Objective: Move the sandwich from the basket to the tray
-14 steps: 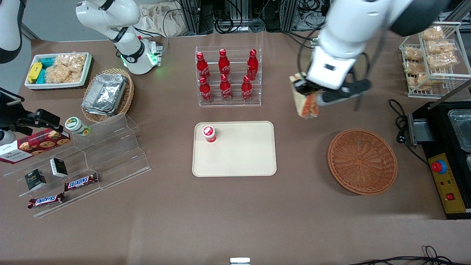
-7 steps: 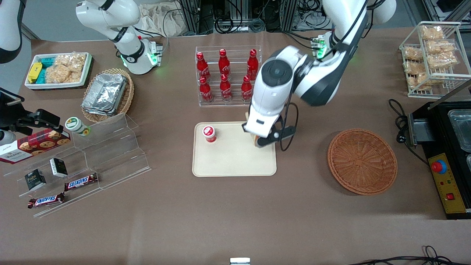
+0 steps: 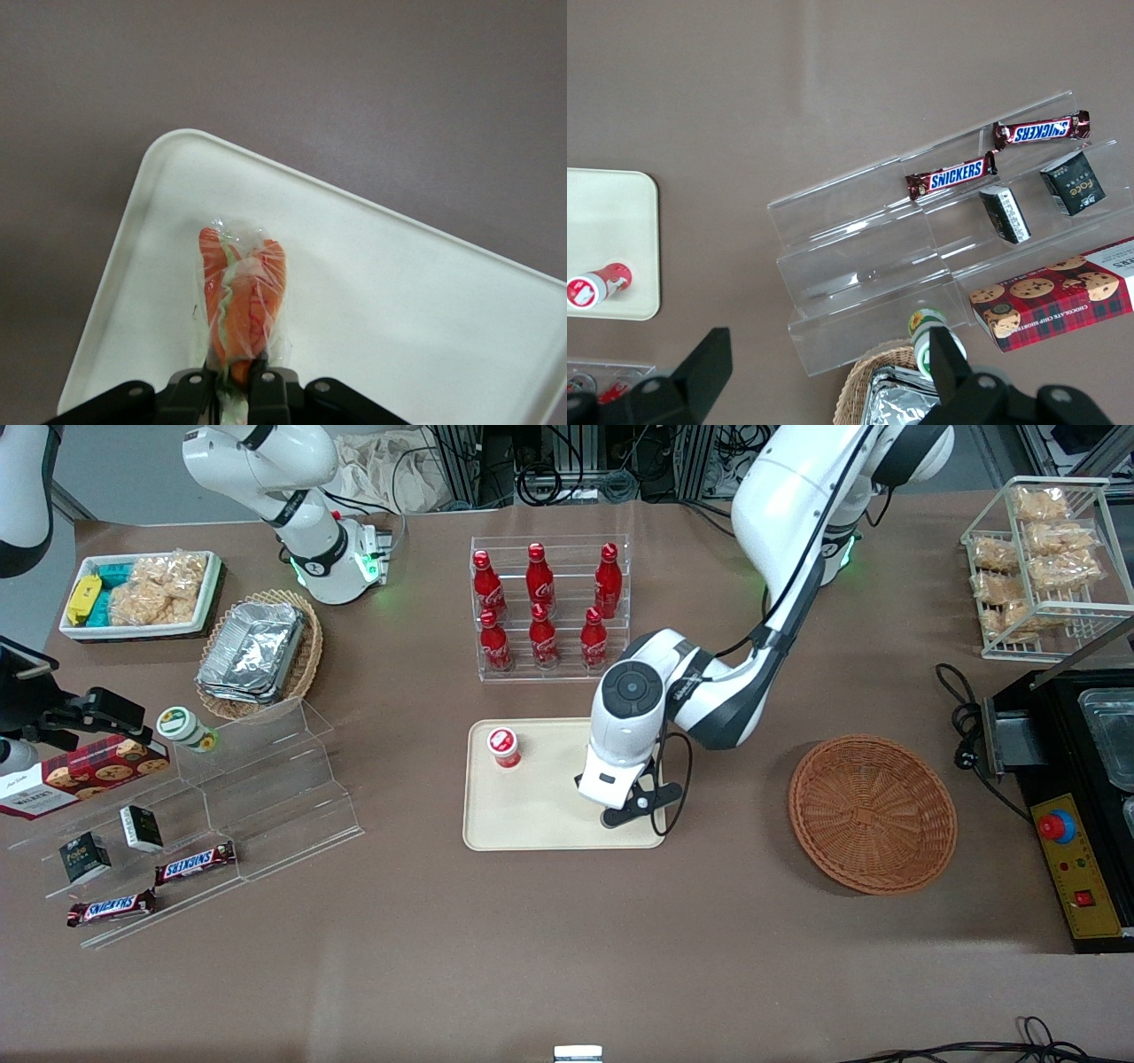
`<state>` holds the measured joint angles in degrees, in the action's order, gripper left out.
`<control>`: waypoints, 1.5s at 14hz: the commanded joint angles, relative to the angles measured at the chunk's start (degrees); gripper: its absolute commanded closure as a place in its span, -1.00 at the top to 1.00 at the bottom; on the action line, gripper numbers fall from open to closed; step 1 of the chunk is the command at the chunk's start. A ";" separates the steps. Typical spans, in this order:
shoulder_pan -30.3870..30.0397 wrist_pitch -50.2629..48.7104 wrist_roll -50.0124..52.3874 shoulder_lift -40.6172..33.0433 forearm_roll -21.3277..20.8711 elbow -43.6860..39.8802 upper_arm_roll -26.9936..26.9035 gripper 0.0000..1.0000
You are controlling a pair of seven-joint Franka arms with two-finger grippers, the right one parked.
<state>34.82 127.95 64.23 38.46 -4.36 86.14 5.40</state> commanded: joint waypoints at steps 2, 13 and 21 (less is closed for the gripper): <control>0.69 2.22 1.60 1.53 -2.15 -0.27 -0.65 -0.77; -1.50 -9.89 10.12 -15.68 -2.24 -0.36 -4.96 1.00; -13.71 -19.22 -7.60 -25.18 -0.74 -0.27 -5.05 1.00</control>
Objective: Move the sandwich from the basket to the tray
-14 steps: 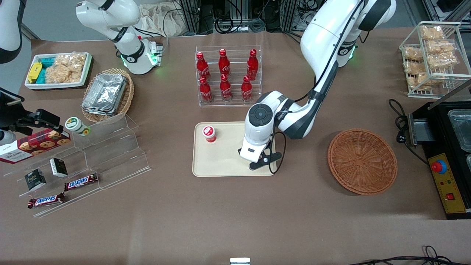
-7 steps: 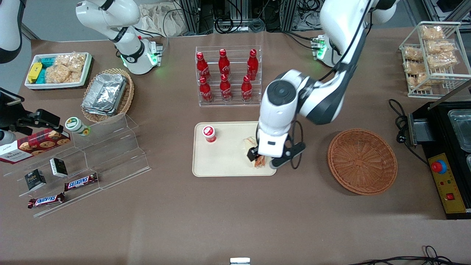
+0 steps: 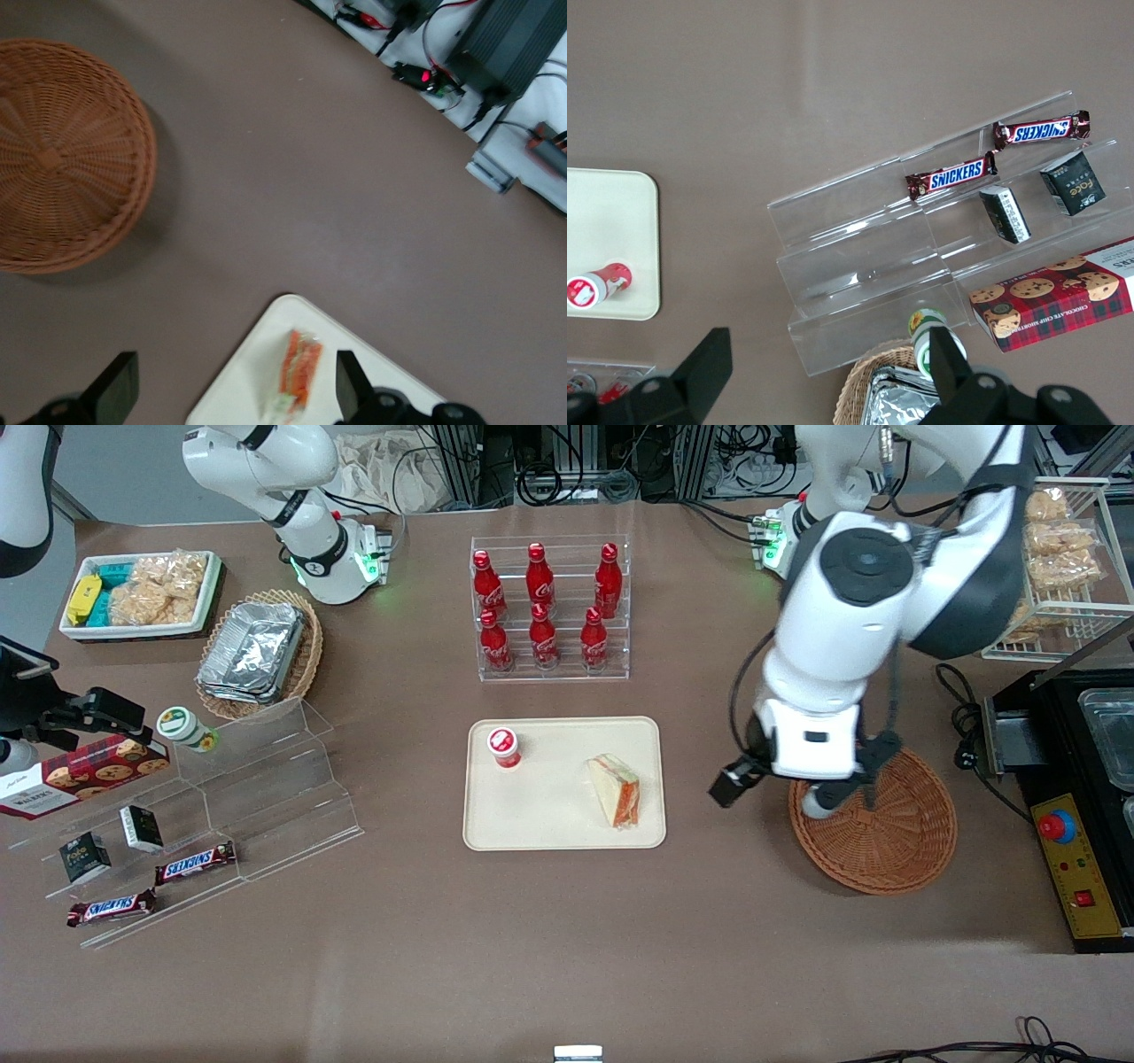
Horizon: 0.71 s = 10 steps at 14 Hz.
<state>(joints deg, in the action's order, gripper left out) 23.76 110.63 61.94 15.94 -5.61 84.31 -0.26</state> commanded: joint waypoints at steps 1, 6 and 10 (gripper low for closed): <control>-4.67 -2.78 -8.13 -3.02 0.60 1.56 0.70 1.00; -15.30 -8.41 -28.59 -6.18 5.51 1.56 0.70 1.00; -20.76 -13.24 -43.53 -9.34 5.78 2.52 0.70 1.00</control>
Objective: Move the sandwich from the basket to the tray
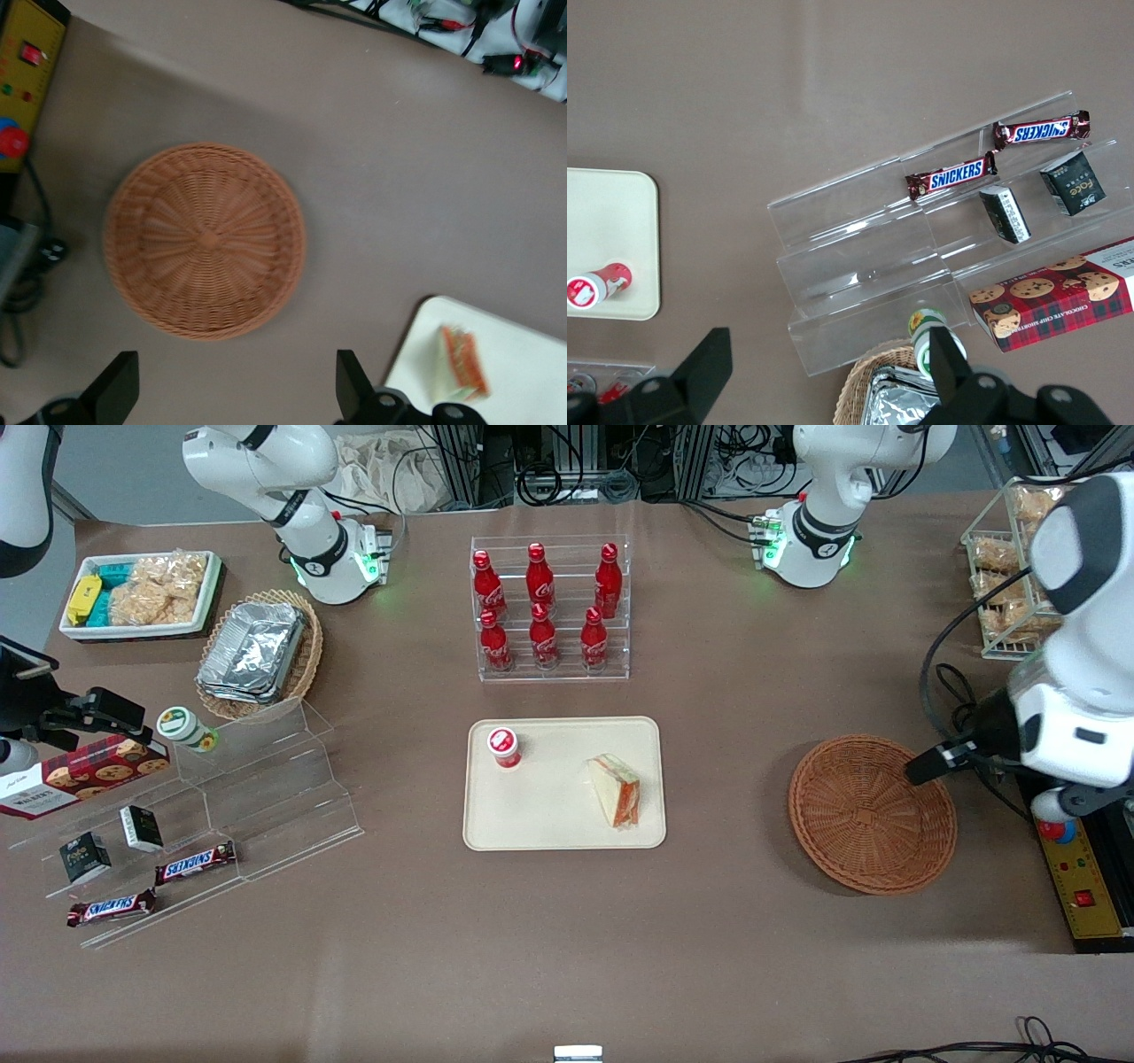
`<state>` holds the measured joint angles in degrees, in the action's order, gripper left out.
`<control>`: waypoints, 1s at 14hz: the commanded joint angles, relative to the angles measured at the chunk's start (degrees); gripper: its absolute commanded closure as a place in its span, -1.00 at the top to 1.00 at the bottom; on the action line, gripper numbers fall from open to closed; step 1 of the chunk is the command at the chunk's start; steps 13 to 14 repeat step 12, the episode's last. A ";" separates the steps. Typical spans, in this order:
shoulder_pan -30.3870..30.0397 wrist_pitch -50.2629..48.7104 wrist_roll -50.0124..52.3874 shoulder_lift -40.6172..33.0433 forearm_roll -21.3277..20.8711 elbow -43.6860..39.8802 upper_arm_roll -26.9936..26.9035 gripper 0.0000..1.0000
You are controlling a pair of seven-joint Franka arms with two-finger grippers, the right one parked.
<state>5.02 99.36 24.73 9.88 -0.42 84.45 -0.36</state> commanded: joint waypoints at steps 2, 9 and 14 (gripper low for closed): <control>-3.52 -2.33 -11.70 -6.26 0.59 4.84 0.72 1.00; -3.88 -3.38 -18.05 -13.66 0.51 11.44 -2.44 1.00; -3.09 -3.64 -18.06 -12.44 -1.69 10.39 -2.01 1.00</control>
